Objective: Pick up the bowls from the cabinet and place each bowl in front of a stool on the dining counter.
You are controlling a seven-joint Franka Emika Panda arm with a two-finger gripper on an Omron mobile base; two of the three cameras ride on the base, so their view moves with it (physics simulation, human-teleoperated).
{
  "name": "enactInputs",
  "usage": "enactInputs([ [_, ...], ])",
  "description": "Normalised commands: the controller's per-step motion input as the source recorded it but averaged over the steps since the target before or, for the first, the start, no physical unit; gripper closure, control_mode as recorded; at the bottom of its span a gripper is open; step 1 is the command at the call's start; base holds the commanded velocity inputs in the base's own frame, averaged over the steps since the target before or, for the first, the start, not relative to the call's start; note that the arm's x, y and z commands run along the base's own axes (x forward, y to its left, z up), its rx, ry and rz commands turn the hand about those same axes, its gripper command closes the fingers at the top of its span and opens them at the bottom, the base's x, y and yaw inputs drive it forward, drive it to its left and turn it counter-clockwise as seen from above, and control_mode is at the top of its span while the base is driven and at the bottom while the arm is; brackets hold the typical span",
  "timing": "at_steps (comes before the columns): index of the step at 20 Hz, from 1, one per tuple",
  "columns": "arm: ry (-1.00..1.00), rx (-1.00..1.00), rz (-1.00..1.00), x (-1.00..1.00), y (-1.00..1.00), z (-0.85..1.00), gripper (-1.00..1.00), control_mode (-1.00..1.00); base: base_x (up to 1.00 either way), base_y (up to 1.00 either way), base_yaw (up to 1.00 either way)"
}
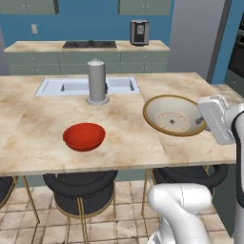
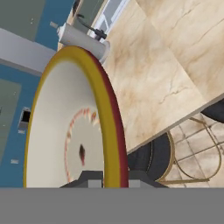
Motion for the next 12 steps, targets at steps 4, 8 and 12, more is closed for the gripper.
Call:
enactInputs([
  [4,0.00,0.00,0.00,0.00,0.00,0.00,1.00,1.00,0.04,0.00,0.00],
  [8,0.00,0.00,0.00,0.00,0.00,0.00,1.00,1.00,0.02,-0.11,0.00],
  [12,0.11,0.05,0.00,0.12,-0.66,-0.21,1.00,-1.00,0.00,0.00,0.00],
])
